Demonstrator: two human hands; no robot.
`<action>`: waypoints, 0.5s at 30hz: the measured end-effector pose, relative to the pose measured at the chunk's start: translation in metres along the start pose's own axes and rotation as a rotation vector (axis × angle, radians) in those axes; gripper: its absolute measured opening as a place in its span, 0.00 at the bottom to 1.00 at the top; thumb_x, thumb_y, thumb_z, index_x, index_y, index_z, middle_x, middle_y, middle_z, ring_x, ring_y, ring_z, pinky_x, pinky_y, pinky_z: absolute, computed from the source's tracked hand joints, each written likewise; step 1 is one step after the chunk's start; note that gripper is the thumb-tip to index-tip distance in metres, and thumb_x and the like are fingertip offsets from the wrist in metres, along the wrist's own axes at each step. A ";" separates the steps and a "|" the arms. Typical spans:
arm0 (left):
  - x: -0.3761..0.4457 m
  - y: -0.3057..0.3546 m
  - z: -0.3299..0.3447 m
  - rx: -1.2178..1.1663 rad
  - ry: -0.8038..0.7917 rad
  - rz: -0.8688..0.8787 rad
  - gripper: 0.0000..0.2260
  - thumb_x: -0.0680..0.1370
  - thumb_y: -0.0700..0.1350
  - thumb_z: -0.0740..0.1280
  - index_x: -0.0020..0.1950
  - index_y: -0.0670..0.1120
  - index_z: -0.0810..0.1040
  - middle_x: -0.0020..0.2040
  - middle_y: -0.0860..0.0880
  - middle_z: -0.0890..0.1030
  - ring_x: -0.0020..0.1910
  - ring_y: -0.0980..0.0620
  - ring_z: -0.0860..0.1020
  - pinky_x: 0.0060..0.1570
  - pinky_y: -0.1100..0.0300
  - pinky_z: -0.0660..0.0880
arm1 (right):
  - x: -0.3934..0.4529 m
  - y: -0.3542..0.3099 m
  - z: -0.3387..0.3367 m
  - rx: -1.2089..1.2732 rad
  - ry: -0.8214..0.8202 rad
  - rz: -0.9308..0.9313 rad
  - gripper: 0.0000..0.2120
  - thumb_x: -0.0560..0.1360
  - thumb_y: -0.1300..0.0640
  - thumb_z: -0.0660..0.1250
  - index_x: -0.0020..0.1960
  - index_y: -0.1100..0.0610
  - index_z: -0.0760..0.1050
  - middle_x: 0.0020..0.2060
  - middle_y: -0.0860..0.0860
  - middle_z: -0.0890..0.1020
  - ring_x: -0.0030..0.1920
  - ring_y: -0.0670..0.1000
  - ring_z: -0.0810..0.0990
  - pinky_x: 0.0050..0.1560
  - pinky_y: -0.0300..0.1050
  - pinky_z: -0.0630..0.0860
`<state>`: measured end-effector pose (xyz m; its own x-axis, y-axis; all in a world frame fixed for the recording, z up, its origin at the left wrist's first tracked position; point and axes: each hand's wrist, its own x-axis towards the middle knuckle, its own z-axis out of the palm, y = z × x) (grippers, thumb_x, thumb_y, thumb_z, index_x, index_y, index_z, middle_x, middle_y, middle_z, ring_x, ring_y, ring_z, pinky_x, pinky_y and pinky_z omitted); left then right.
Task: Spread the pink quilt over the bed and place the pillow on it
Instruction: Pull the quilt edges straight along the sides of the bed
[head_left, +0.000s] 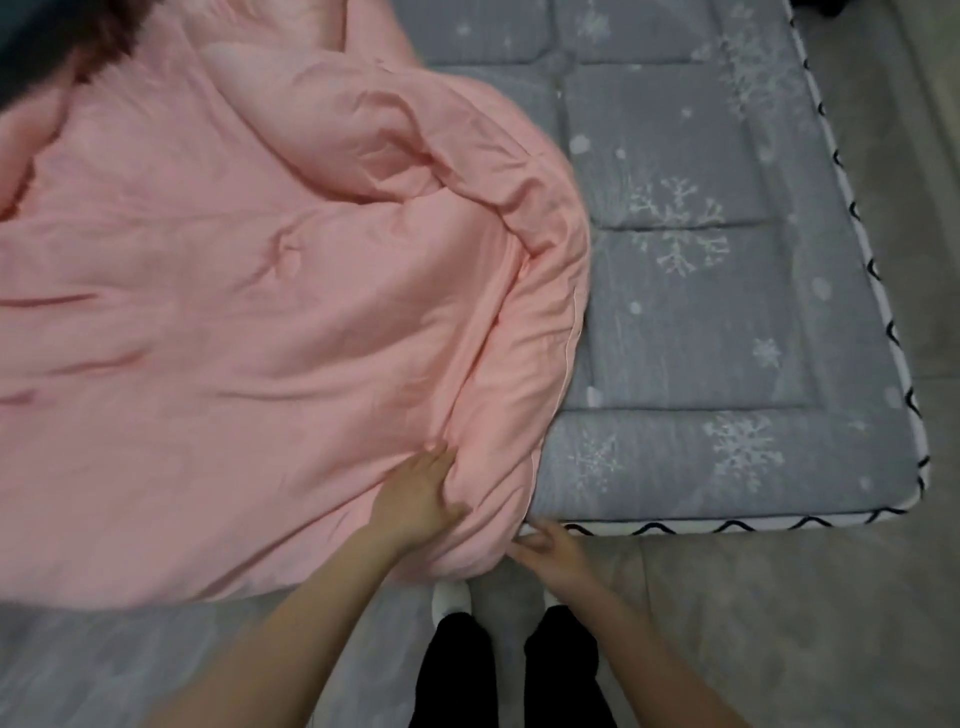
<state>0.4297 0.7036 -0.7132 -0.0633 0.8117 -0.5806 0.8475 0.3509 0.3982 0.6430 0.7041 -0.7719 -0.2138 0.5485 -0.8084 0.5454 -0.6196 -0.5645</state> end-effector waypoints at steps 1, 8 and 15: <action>0.001 -0.001 0.002 -0.005 0.015 0.000 0.37 0.72 0.58 0.66 0.75 0.47 0.57 0.76 0.47 0.58 0.73 0.48 0.60 0.70 0.59 0.56 | 0.000 -0.005 0.007 0.040 -0.004 -0.016 0.15 0.66 0.64 0.76 0.47 0.55 0.73 0.28 0.43 0.80 0.35 0.43 0.77 0.45 0.39 0.74; 0.006 0.005 0.006 0.059 0.067 0.004 0.31 0.74 0.50 0.67 0.74 0.44 0.60 0.75 0.46 0.61 0.72 0.47 0.61 0.70 0.59 0.57 | -0.006 -0.014 0.034 0.205 0.013 -0.021 0.07 0.72 0.66 0.69 0.46 0.57 0.77 0.41 0.51 0.81 0.44 0.46 0.78 0.38 0.29 0.73; -0.001 0.049 -0.014 0.105 0.019 -0.129 0.27 0.79 0.57 0.56 0.74 0.44 0.61 0.74 0.46 0.63 0.71 0.45 0.63 0.67 0.54 0.64 | -0.044 -0.028 -0.025 0.186 0.235 -0.276 0.15 0.76 0.61 0.65 0.35 0.51 0.64 0.30 0.45 0.68 0.30 0.36 0.68 0.33 0.30 0.64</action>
<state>0.4640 0.7271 -0.6828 -0.1843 0.7720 -0.6083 0.8822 0.4028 0.2440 0.6574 0.7114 -0.7157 -0.1292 0.8081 -0.5747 0.3333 -0.5104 -0.7927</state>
